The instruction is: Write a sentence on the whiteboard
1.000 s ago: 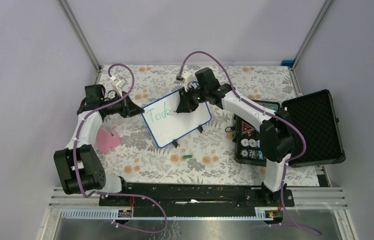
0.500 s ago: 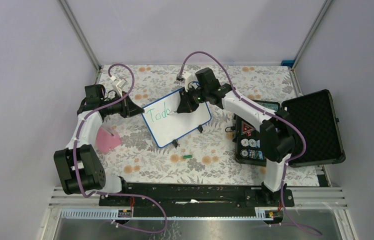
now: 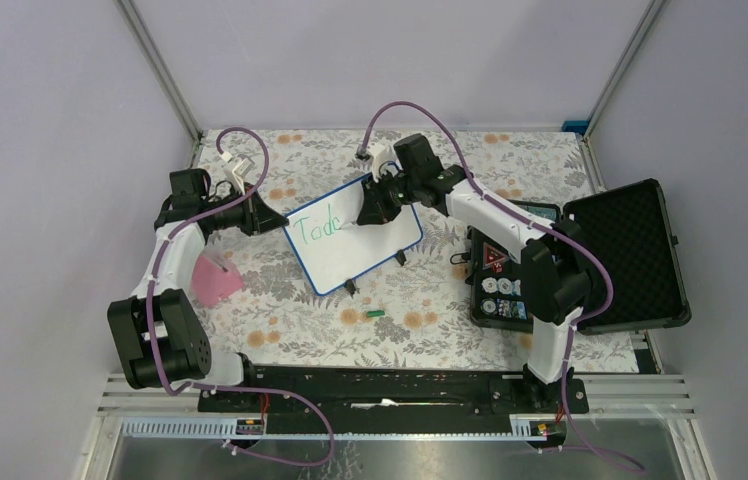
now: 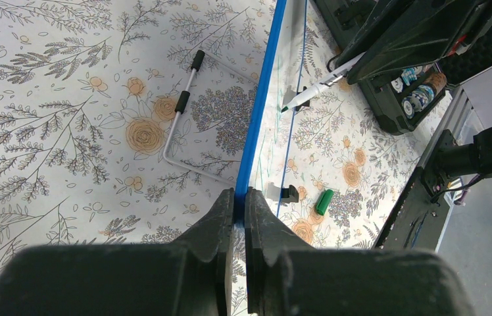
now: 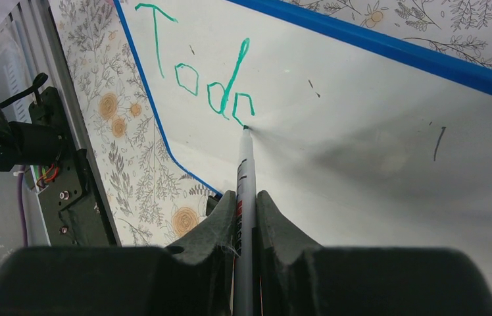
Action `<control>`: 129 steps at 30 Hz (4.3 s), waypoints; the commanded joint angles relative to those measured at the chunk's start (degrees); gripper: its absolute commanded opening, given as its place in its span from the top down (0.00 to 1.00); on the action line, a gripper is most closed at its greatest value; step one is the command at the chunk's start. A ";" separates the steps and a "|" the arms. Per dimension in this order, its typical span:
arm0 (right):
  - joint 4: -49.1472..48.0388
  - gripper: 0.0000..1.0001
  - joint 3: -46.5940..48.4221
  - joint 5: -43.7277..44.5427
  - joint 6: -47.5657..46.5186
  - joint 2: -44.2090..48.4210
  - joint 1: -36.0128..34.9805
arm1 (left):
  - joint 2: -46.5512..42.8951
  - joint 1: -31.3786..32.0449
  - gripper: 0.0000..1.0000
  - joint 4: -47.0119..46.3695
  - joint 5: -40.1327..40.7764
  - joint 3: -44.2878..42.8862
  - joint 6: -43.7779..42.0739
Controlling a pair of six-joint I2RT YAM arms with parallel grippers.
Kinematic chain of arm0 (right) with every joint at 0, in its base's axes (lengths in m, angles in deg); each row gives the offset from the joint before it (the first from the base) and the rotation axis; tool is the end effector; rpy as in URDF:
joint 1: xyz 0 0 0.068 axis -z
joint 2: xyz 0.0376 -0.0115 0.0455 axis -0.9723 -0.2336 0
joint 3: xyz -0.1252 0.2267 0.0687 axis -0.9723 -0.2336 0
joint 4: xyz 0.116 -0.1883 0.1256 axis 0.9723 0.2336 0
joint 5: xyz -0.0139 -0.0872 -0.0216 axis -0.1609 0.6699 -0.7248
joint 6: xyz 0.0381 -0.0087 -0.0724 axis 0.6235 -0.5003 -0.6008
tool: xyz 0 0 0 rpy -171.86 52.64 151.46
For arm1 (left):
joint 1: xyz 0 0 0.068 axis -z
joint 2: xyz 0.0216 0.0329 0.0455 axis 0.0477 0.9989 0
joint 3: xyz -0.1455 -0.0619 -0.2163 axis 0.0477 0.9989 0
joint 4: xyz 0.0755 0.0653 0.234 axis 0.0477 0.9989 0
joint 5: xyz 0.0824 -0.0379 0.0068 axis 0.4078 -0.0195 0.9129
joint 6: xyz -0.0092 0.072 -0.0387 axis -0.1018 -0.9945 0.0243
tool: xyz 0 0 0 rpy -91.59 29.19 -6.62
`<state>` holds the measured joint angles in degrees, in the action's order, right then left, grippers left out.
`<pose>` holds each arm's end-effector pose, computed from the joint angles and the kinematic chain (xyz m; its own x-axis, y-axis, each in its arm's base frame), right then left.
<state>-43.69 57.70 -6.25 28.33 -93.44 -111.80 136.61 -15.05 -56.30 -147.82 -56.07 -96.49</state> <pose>0.3473 0.2970 0.2608 -0.4328 -0.3549 -0.8287 -0.8781 0.3739 0.2985 0.2964 0.0005 0.2547 -0.6208 -0.0362 -0.7831 0.6042 0.6144 -0.5074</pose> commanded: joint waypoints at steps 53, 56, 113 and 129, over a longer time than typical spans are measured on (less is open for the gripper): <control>1.05 1.00 1.58 -0.30 -3.36 4.80 2.40 | -1.30 0.46 1.00 -1.39 1.20 -1.88 -1.81; 0.90 1.00 1.45 -1.45 -3.20 5.63 2.35 | -1.21 0.46 1.00 -1.39 0.99 -1.88 -1.72; 0.55 1.00 6.09 1.98 -1.73 -0.28 0.20 | -1.78 0.51 1.00 -1.43 1.29 -1.72 -1.81; 1.02 1.00 5.95 4.68 -1.92 -0.26 1.29 | -1.69 0.50 1.00 -1.41 1.55 -1.75 -1.80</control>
<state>-42.03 61.66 -4.56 26.72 -93.46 -111.10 136.50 -14.83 -56.30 -147.76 -56.07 -96.49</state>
